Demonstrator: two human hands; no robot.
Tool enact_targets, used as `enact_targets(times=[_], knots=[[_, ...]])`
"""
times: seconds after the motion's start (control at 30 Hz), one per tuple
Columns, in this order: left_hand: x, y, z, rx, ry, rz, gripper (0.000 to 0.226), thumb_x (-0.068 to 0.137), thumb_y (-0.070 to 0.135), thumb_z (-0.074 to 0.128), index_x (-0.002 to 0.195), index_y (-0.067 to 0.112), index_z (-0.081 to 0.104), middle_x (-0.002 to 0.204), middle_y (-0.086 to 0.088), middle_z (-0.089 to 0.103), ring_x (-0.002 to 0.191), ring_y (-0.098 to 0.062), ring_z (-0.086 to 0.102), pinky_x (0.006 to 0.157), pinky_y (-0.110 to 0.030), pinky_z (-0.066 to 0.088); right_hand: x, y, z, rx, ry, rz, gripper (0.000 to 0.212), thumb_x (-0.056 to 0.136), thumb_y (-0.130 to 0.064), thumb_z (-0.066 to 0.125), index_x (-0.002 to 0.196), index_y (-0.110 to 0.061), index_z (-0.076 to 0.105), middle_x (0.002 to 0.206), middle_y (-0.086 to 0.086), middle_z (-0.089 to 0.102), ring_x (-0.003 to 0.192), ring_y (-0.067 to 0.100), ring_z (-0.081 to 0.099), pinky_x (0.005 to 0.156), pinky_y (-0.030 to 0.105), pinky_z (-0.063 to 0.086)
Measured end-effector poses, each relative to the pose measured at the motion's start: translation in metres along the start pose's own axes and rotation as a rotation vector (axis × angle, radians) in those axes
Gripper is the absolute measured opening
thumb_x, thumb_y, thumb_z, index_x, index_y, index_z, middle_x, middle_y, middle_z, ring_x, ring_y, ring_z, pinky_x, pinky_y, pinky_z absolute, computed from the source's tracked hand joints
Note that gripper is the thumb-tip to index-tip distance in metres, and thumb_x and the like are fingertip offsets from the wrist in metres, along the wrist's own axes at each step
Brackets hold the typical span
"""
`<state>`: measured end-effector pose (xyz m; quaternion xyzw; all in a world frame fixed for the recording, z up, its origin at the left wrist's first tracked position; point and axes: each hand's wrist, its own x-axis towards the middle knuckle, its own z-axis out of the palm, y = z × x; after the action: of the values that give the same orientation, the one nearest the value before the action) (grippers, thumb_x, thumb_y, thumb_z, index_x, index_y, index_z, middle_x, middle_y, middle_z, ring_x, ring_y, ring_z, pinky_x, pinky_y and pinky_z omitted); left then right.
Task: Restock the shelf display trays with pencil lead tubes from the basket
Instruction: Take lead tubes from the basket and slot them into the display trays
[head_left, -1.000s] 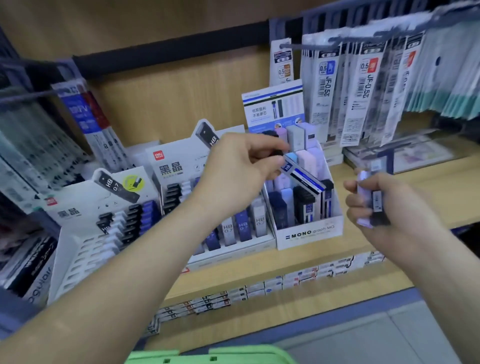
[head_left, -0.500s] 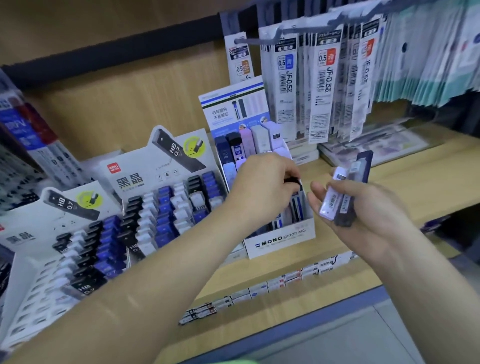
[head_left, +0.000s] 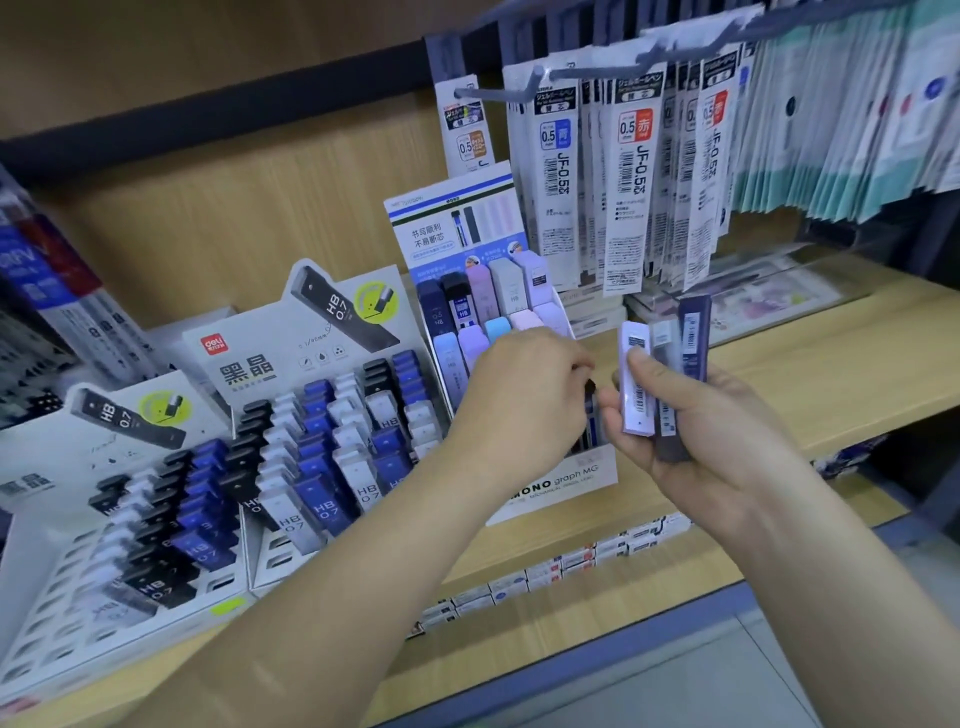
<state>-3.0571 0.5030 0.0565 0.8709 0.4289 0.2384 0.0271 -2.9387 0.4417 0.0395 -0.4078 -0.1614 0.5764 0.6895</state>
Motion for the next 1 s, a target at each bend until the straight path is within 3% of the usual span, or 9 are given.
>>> enact_targets(times=[0.17,0.27,0.37,0.47,0.57,0.7,0.8,0.93,1.0], knots=[[-0.014,0.002,-0.017,-0.841,0.006,-0.404,0.019,0.096,0.021,0.055,0.097,0.015,0.073,0.074,-0.004,0.07,0.065,-0.022,0.062,0.065,-0.033,0.056,-0.008,0.0,0.005,-0.232,-0.119,0.007,0.015,0.081,-0.022,0.071,0.09,-0.01,0.069,0.064,0.002,0.066,0.044,0.009,0.054,0.036,0.015,0.04],[-0.021,-0.002,-0.024,-1.061,-0.054,-0.473,0.01,0.09,0.013,0.064,0.096,0.008,0.07,0.072,-0.003,0.071,0.062,-0.012,0.063,0.061,-0.022,0.053,-0.011,0.0,0.007,-0.344,-0.166,-0.004,0.034,0.069,-0.032,0.074,0.094,-0.009,0.07,0.065,0.003,0.065,0.044,0.01,0.051,0.035,0.016,0.035],[-0.024,-0.009,-0.033,-1.157,-0.027,-0.532,0.011,0.084,0.002,0.068,0.095,0.002,0.068,0.071,-0.008,0.072,0.057,-0.012,0.064,0.059,-0.02,0.055,-0.009,0.001,0.007,-0.409,-0.134,-0.012,0.038,0.073,-0.043,0.071,0.091,-0.009,0.069,0.066,0.007,0.062,0.039,0.01,0.041,0.034,0.017,0.026],[-0.021,-0.023,-0.049,-1.142,0.142,-0.53,0.011,0.082,-0.001,0.068,0.092,0.005,0.068,0.07,-0.009,0.073,0.057,-0.015,0.066,0.058,-0.019,0.055,-0.004,-0.001,0.003,-0.36,-0.041,-0.027,0.03,0.09,-0.041,0.063,0.087,-0.011,0.068,0.058,0.004,0.054,0.036,0.009,0.024,0.037,0.016,0.014],[-0.017,-0.039,-0.061,-0.975,0.277,-0.494,0.011,0.086,0.003,0.067,0.093,0.011,0.071,0.078,-0.006,0.075,0.066,-0.015,0.07,0.066,-0.019,0.056,0.0,-0.007,-0.002,-0.29,0.057,-0.015,0.021,0.094,-0.033,0.057,0.091,-0.013,0.064,0.062,0.001,0.046,0.039,0.008,0.024,0.037,0.018,0.014],[-0.014,-0.048,-0.064,-0.803,0.299,-0.457,0.014,0.088,0.006,0.065,0.091,0.018,0.072,0.082,0.0,0.075,0.075,-0.016,0.072,0.074,-0.021,0.057,0.002,-0.006,-0.004,-0.153,0.087,0.003,0.016,0.096,-0.017,0.054,0.1,-0.008,0.066,0.071,0.003,0.05,0.052,0.011,0.042,0.042,0.019,0.033],[-0.01,-0.051,-0.064,-0.757,0.318,-0.432,0.01,0.087,0.006,0.067,0.092,0.014,0.071,0.079,-0.004,0.074,0.075,-0.017,0.072,0.071,-0.021,0.056,0.001,-0.003,-0.005,-0.148,0.045,-0.009,0.019,0.101,-0.023,0.053,0.106,-0.008,0.064,0.074,0.006,0.057,0.055,0.014,0.053,0.045,0.022,0.045],[-0.004,-0.05,-0.066,-0.688,0.327,-0.385,0.011,0.085,0.007,0.069,0.091,0.015,0.073,0.08,-0.006,0.074,0.076,-0.021,0.071,0.076,-0.029,0.058,0.001,-0.002,-0.003,-0.263,0.027,-0.075,0.02,0.101,-0.03,0.051,0.105,-0.015,0.064,0.068,0.002,0.06,0.042,0.008,0.038,0.035,0.016,0.025],[-0.003,-0.051,-0.072,-0.689,0.356,-0.365,0.012,0.085,0.007,0.07,0.09,0.017,0.073,0.079,-0.005,0.074,0.073,-0.018,0.07,0.076,-0.03,0.059,0.003,0.0,-0.002,-0.272,0.013,-0.094,0.02,0.1,-0.029,0.053,0.105,-0.014,0.065,0.066,0.002,0.06,0.042,0.008,0.035,0.035,0.016,0.024]])
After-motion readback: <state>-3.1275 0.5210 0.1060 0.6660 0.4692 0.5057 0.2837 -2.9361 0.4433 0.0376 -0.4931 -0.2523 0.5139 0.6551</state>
